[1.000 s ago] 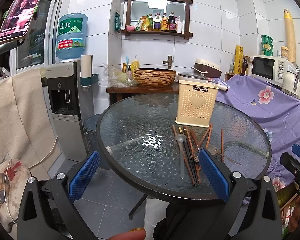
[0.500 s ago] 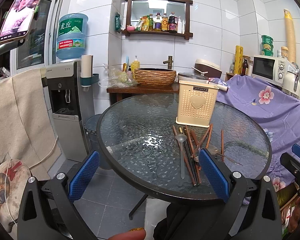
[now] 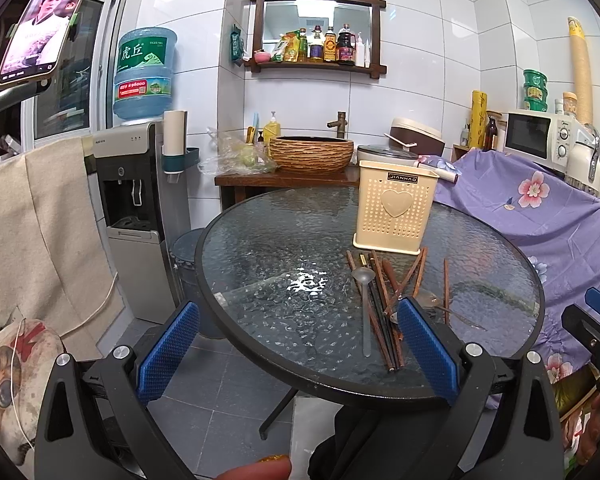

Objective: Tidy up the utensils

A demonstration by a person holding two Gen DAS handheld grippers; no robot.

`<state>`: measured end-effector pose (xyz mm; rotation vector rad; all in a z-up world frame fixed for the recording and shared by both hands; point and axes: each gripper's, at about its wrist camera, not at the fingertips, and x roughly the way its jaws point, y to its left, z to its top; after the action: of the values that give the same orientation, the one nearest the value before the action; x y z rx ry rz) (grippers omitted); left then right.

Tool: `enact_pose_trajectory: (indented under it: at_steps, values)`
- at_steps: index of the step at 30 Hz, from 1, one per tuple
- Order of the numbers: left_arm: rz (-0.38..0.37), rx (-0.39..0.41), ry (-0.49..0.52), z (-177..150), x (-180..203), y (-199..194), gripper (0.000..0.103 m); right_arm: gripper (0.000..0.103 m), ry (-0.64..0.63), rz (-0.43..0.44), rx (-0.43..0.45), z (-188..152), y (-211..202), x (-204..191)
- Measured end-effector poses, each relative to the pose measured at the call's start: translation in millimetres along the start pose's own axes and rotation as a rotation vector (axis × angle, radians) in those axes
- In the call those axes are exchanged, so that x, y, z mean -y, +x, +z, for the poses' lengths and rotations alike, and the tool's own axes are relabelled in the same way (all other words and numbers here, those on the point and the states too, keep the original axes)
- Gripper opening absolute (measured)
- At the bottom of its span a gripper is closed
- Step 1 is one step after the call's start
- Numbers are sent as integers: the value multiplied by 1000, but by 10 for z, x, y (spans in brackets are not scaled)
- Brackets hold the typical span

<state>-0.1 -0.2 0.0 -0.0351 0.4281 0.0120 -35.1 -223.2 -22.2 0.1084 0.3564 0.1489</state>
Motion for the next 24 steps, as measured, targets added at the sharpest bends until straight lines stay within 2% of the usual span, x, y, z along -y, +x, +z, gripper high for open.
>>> enact_pose_trajectory:
  at_steps: [24]
  values:
    - [1,1,1,0,0,-2,97,98,1,1,0,-20,-19,-12]
